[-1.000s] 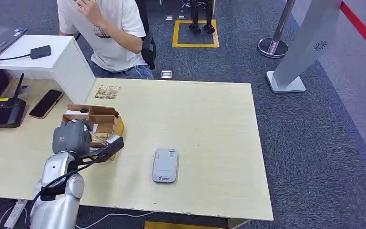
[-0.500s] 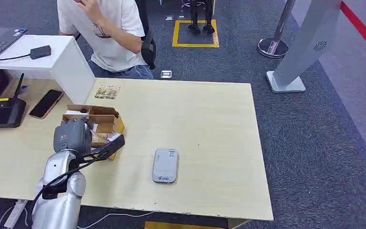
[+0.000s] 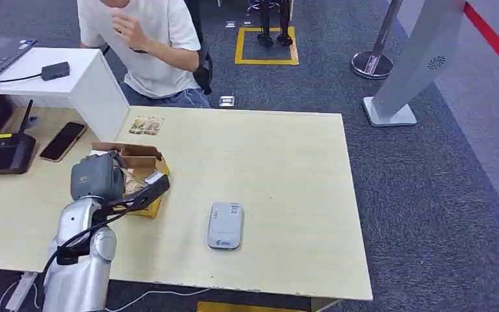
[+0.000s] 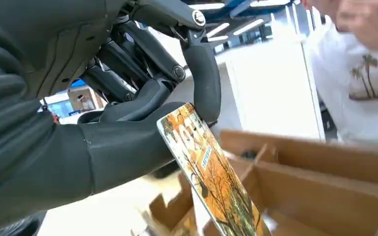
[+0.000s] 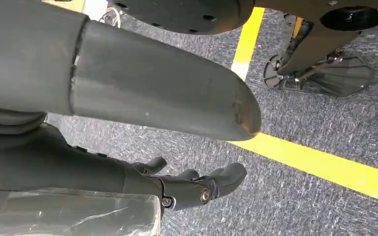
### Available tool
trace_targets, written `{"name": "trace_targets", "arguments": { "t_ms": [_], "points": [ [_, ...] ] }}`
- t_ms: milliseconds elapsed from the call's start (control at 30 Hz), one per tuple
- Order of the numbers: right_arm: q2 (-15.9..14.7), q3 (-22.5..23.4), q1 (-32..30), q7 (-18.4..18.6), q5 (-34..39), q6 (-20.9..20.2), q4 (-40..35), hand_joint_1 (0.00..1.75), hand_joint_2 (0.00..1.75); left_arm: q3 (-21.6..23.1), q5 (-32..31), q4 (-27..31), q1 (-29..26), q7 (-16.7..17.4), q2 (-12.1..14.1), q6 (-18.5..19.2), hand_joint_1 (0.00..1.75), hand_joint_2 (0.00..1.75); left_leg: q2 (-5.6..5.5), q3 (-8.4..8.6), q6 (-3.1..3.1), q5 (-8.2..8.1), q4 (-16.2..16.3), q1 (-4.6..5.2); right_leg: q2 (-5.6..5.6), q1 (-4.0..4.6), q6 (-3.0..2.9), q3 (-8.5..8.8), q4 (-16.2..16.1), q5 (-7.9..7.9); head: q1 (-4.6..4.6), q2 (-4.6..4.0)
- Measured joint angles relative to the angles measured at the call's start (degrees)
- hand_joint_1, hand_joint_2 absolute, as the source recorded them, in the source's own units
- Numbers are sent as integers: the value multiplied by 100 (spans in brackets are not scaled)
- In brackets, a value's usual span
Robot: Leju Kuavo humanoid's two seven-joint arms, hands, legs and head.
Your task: Pass the card to the sensor for recognition and then transmit it.
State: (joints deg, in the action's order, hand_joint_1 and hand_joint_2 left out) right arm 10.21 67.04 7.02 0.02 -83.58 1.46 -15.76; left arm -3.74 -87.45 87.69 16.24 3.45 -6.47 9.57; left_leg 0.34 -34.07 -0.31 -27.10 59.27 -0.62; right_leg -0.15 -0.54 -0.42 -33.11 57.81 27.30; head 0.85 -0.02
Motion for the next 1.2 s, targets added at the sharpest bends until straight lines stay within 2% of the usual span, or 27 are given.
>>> {"name": "trace_targets", "arguments": {
  "t_ms": [533,767,1200],
  "points": [
    [2,-122,75,103,-111,-44,57,0,0,-223,0,-15,983,-13,-22,9,175,175,0,0,0,1,1,0,1,0,2,0,1,-2,0,0],
    [2,-146,111,122,-173,-77,85,0,0,-383,0,-341,1323,144,48,-101,175,175,0,0,0,2,1,0,1,0,2,0,1,-3,-2,0],
    [4,-236,119,175,-238,-76,87,0,0,-927,0,-885,1435,197,229,-254,175,175,2,0,-2,3,1,0,4,0,0,-2,2,-4,0,0]
  ]
}}
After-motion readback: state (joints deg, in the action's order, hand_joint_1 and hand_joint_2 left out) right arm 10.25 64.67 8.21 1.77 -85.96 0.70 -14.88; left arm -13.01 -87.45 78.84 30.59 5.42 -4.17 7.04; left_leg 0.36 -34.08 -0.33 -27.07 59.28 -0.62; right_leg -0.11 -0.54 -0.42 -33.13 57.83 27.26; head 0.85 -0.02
